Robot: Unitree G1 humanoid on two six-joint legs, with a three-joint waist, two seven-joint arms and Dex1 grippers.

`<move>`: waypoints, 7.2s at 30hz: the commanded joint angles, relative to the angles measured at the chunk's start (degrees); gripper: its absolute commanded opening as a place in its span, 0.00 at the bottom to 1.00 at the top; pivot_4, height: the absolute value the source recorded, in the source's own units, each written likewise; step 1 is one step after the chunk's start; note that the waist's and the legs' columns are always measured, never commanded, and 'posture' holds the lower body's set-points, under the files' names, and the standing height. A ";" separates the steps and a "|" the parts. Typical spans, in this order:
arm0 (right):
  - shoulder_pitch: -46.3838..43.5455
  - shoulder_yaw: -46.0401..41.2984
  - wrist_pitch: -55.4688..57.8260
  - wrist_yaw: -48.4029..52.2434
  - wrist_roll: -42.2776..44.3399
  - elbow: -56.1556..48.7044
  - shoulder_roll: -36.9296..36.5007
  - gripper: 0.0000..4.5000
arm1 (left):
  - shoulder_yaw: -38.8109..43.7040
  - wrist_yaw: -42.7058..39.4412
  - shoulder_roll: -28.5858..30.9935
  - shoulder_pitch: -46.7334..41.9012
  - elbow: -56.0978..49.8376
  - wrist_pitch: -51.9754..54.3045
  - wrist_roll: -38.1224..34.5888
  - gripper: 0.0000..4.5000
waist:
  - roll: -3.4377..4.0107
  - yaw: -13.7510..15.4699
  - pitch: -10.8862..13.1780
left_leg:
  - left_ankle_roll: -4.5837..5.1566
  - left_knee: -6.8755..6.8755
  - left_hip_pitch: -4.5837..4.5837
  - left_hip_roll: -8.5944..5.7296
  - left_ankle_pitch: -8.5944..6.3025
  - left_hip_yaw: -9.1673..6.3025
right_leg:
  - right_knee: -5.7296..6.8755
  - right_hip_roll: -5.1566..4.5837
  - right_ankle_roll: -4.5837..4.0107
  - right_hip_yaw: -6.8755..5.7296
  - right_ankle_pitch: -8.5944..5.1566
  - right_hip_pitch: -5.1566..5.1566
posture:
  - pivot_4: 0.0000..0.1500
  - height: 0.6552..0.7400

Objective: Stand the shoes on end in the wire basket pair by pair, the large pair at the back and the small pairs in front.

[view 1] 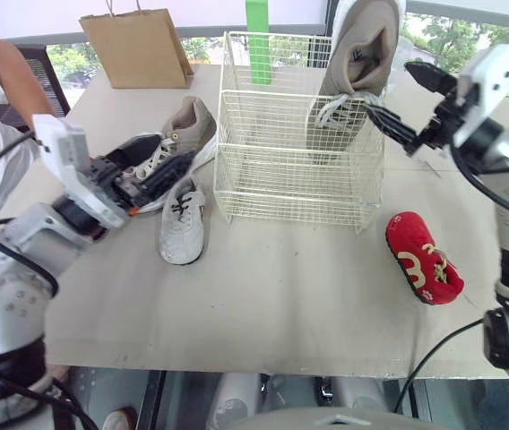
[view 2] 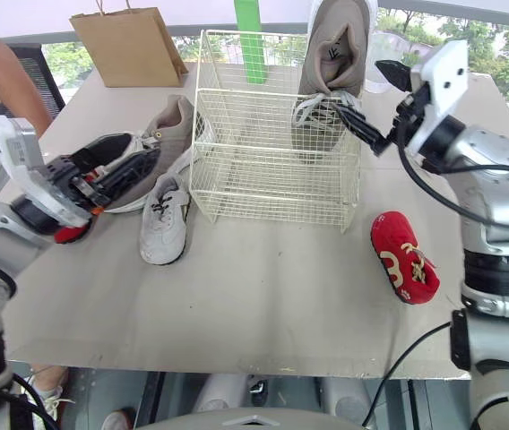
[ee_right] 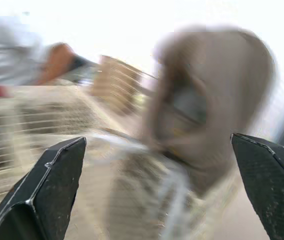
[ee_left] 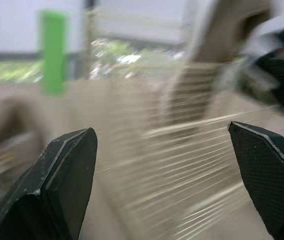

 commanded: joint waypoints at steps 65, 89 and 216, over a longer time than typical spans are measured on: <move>18.48 -0.03 12.05 -21.97 25.65 -31.08 -6.71 1.00 | -36.58 -51.21 2.68 -59.77 80.62 -7.09 62.67 0.80 | -0.53 0.19 -0.12 | 0.29 0.35 -0.19 -0.05 -0.17 0.03 | 0.07 -0.01 0.10 -0.23 -0.04 0.00 | 1.00 1.00; 22.96 -3.13 10.31 -14.46 28.35 -31.69 -14.55 1.00 | -26.00 -42.30 -4.90 -58.01 87.92 -5.91 59.41 0.03 | -0.41 1.51 -0.43 | 0.34 0.46 -0.14 -0.20 -0.20 -0.03 | 0.11 -0.10 0.12 -0.29 -0.04 0.13 | 1.00 1.00; 46.39 -21.99 11.09 -15.78 9.15 -20.65 -8.73 1.00 | -9.17 -10.93 -3.27 7.36 -27.09 12.20 -14.63 0.95 | -0.31 1.82 -0.50 | 0.32 0.09 0.77 -0.18 -0.20 -0.16 | -0.54 -0.55 0.12 -0.17 -0.04 1.17 | 1.00 1.00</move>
